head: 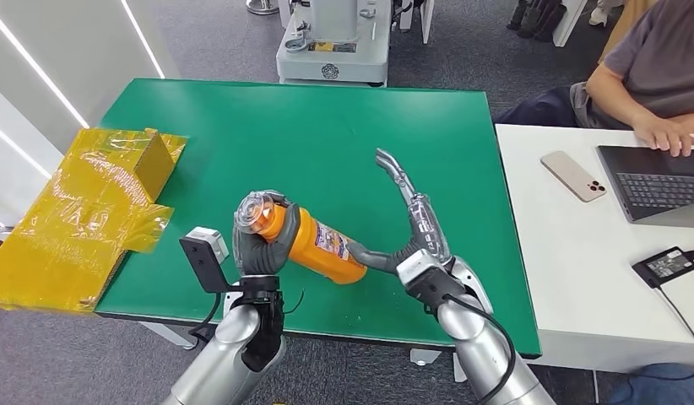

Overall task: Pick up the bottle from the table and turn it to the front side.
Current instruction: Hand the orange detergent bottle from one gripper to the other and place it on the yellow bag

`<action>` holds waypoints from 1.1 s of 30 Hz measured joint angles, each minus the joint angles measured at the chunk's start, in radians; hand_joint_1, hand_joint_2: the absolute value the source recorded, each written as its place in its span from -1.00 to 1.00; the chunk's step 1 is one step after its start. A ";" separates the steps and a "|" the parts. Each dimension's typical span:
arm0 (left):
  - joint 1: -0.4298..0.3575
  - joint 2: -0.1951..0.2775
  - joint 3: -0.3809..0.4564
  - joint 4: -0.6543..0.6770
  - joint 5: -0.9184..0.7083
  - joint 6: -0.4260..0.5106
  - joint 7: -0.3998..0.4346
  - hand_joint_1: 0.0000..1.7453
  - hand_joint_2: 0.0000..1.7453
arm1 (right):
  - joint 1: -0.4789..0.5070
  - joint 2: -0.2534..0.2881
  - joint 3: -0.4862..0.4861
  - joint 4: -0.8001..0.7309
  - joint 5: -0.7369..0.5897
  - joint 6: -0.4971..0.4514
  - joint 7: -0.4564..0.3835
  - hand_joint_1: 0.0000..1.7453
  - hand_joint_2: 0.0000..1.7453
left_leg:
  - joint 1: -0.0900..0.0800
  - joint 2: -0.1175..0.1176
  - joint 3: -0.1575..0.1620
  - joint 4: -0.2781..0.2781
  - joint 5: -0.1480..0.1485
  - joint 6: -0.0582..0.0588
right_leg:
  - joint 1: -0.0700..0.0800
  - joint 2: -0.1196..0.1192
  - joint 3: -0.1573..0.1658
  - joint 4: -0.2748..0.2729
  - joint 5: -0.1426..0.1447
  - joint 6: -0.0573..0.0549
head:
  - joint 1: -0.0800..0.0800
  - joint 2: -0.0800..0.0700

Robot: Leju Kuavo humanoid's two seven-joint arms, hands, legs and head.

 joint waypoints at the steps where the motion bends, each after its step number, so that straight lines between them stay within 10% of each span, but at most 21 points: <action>1: 0.001 0.001 0.003 -0.003 -0.002 0.001 -0.001 1.00 1.00 | 0.010 -0.002 -0.001 -0.021 -0.021 0.022 -0.008 -1.00 1.00 | 0.000 0.000 0.000 0.000 0.000 0.000 | 0.000 0.000 0.000 0.000 0.000 0.000 | 0.000 0.000; 14: 0.068 0.079 0.065 -0.200 -0.184 0.051 0.021 1.00 1.00 | 0.186 -0.008 -0.046 -0.250 -0.034 0.056 -0.006 -1.00 1.00 | 0.000 0.000 0.000 -0.001 0.000 0.000 | 0.000 0.000 0.000 0.000 -0.001 0.000 | 0.000 0.000; 24: -0.012 0.301 0.108 -0.315 -0.691 0.054 0.224 1.00 1.00 | 0.317 -0.008 -0.099 -0.321 0.041 0.065 -0.004 -1.00 1.00 | 0.001 0.001 0.001 -0.002 0.001 -0.001 | 0.001 0.000 0.000 0.000 0.000 -0.001 | 0.000 0.000; 33: -0.113 0.421 0.126 -0.166 -1.071 0.041 0.349 1.00 1.00 | 0.358 -0.007 -0.126 -0.353 0.062 0.099 0.004 -1.00 1.00 | 0.001 0.001 0.001 -0.002 0.001 -0.001 | 0.001 0.001 0.000 0.000 0.000 -0.001 | 0.000 0.000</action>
